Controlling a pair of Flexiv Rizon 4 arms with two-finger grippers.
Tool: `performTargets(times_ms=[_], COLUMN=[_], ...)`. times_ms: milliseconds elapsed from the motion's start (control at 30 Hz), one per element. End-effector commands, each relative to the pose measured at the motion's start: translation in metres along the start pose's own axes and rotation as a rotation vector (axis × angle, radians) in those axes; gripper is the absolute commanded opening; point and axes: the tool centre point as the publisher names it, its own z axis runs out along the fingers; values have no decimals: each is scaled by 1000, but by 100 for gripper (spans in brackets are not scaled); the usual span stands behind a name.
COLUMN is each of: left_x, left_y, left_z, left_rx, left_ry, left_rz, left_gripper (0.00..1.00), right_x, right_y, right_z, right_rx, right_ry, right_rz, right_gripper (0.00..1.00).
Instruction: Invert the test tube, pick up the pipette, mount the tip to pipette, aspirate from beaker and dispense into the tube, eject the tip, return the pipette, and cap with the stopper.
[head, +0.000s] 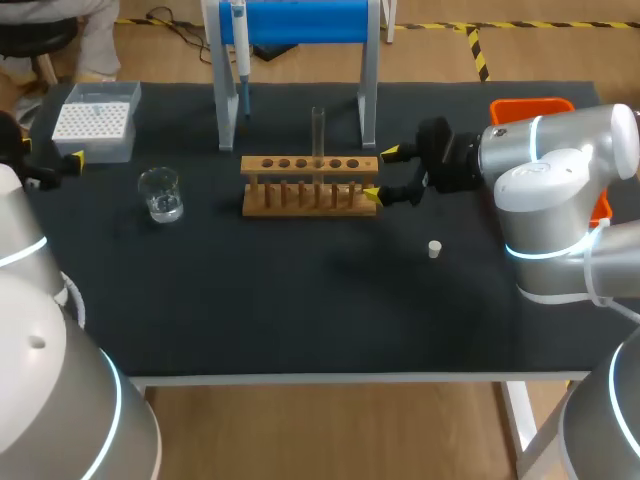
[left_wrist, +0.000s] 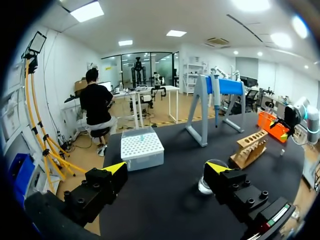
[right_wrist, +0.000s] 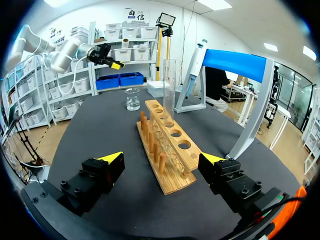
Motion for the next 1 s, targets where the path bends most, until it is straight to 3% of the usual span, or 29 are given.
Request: performTargets(times_ms=[33, 133, 267, 667, 1000], left_x=[4, 4, -14, -48, -55], left_y=[3, 3, 3, -19, -33], left_z=[3, 3, 29, 94, 140], left_rx=[11, 11, -17, -87, -136], left_ry=[-91, -91, -110, -123, -88], left_rz=[0, 0, -32, -52, -42], left_gripper=[100, 100, 100, 100, 100], right_x=[0, 0, 0, 0, 0], right_y=[-1, -1, -1, -1, -1], right_z=[0, 0, 0, 0, 0], right_rx=[-2, -2, -2, -2, -2], right_ry=[1, 1, 1, 1, 1], right_rz=[0, 0, 0, 0, 0], right_gripper=[100, 100, 100, 100, 100])
